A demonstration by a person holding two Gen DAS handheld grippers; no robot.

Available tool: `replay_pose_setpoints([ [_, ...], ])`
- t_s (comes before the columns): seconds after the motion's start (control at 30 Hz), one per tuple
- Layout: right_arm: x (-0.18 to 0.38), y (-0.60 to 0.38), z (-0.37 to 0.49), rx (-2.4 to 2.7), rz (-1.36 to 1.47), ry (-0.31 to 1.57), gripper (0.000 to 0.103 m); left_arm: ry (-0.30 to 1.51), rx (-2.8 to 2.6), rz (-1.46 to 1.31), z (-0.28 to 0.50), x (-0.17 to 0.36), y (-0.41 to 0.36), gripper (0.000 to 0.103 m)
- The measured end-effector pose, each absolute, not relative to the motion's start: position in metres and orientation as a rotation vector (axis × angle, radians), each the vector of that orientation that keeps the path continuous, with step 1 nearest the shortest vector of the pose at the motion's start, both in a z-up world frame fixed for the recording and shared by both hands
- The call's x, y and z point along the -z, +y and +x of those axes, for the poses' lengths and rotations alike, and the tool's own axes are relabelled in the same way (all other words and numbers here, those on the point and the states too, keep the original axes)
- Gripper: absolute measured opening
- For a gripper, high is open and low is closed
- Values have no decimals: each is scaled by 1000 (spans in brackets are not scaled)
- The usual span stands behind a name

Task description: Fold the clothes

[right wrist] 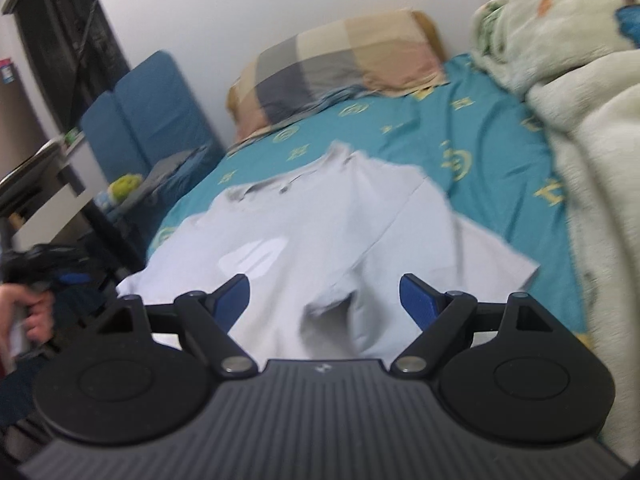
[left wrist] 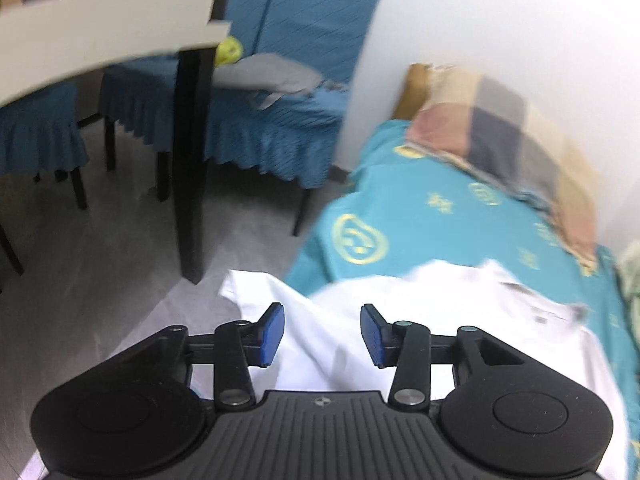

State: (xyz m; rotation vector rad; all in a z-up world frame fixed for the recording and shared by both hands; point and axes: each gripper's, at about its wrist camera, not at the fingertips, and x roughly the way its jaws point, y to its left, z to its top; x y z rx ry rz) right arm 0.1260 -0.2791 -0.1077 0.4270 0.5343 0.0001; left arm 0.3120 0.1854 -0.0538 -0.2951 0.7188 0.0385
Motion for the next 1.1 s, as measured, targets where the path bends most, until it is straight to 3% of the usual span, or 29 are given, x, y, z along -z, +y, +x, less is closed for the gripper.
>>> replay_pose_setpoints([
  [0.23,109,-306,132,111,388,543,82,665,152,-279,191,-6,93,57],
  [0.47,126,-322,141,197,327,620,79,709,256,-291,108,5,16,58],
  [0.87,180,-334,192,253,134,713,78,760,303,-306,130,58,20,58],
  [0.97,182,-339,198,187,225,705,59,763,306,-324,139,63,24,58],
  [1.03,179,-337,201,197,216,708,17,765,307,-336,145,66,26,58],
  [1.1,171,-332,201,220,163,692,9,767,309,-348,151,70,29,58],
])
